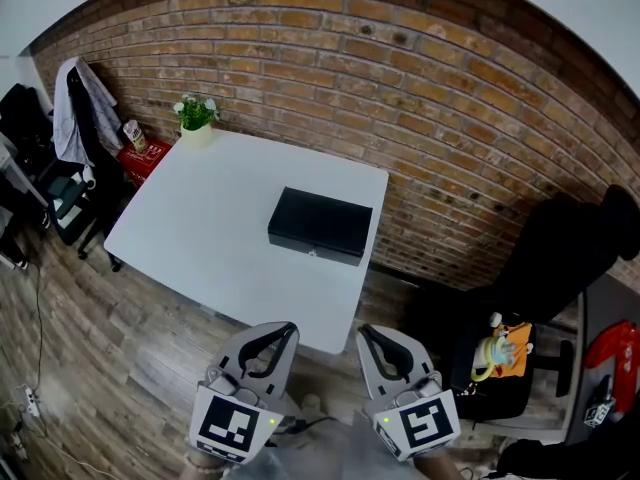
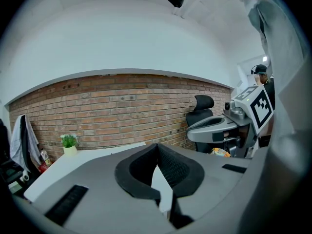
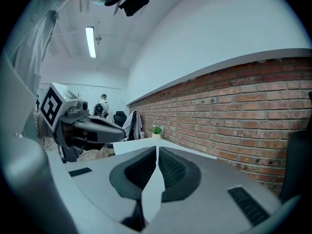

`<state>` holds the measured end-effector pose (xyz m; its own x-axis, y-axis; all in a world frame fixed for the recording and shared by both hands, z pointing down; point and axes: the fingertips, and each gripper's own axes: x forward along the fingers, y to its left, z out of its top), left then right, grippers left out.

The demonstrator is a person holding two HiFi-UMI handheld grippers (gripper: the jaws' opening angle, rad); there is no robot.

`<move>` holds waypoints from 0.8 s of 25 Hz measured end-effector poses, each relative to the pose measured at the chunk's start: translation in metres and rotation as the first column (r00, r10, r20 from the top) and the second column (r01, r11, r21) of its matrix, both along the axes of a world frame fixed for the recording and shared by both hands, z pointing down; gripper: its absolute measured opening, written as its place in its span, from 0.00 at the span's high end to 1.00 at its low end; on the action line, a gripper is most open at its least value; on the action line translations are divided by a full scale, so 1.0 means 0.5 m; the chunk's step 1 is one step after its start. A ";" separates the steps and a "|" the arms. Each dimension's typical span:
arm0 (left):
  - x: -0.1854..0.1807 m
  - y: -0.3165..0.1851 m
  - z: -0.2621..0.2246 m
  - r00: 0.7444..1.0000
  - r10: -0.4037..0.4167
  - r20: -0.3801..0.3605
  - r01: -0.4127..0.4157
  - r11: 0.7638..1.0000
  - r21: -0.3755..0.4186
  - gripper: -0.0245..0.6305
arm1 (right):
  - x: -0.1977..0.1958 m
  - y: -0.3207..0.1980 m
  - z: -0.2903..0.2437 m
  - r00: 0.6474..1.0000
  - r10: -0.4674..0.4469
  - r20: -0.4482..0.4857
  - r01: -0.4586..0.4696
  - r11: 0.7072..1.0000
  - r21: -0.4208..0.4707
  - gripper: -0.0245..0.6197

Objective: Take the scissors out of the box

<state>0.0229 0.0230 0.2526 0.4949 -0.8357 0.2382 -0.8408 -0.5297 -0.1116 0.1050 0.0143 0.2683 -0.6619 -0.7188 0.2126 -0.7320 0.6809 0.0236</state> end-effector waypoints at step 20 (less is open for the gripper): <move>-0.001 -0.148 0.050 0.996 0.093 -0.008 -0.093 0.995 -0.040 0.93 | -0.001 -0.116 0.031 0.991 0.134 0.013 -0.134 0.991 -0.006 0.89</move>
